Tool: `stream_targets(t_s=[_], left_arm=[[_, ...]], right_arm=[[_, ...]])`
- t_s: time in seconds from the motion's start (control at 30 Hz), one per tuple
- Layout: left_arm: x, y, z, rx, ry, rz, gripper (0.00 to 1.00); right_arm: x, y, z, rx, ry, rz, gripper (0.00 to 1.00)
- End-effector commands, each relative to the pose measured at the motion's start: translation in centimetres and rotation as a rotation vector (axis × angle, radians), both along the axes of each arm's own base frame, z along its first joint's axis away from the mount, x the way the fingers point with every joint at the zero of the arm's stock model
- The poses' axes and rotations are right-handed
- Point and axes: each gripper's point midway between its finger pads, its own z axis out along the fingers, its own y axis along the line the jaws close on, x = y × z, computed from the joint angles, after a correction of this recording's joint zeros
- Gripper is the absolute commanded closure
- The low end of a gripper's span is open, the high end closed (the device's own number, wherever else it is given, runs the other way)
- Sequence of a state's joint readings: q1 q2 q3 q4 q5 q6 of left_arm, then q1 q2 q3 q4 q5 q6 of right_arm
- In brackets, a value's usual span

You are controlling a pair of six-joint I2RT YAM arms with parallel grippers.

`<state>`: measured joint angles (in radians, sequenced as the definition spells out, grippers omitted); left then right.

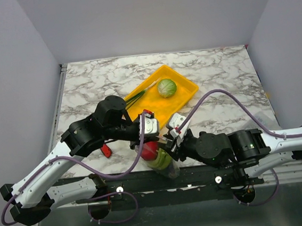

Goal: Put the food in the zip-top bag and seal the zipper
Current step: Zip the zipper food storage bag at the center of the board.

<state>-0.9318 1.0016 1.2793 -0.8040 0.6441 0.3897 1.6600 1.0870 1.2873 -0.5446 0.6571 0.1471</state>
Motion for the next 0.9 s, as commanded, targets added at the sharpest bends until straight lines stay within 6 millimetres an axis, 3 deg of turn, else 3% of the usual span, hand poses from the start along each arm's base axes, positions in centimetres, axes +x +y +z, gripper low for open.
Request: stream_targets(t_s=[0.0,0.07,0.27,0.43,0.57,0.67,0.87], left_arm=[[3.8,2.5,0.9,0.050,-0.104,0.262,1.00],[5.1,3.9,1.2,0.075,-0.115,0.377,1.00],[6.8,6.6,1.4,0.136,-0.098,0.542,1.00],[6.7,5.8,1.5,0.104,-0.048,0.517,1.00],[6.2,4.6,0.8,0.092,-0.013,0.455,1.00],[6.1,4.3,0.2,0.101,0.014,0.445,1.00],[5.5,4.1,0.1,0.095,0.045,0.425,1.00]], right_arm=[[2.3,-1.0,0.8,0.022,-0.010,-0.181,0.41],[4.2,-1.6,0.8,0.028,0.001,-0.285,0.28],[9.1,-1.8,0.1,0.071,0.089,-0.329,0.24],[8.3,-0.4,1.1,0.013,0.016,-0.146,0.26],[6.4,0.3,1.8,-0.003,-0.034,0.124,0.32],[6.5,-0.2,2.1,-0.003,-0.111,0.158,0.31],[5.8,0.8,2.3,-0.023,-0.162,0.252,0.30]])
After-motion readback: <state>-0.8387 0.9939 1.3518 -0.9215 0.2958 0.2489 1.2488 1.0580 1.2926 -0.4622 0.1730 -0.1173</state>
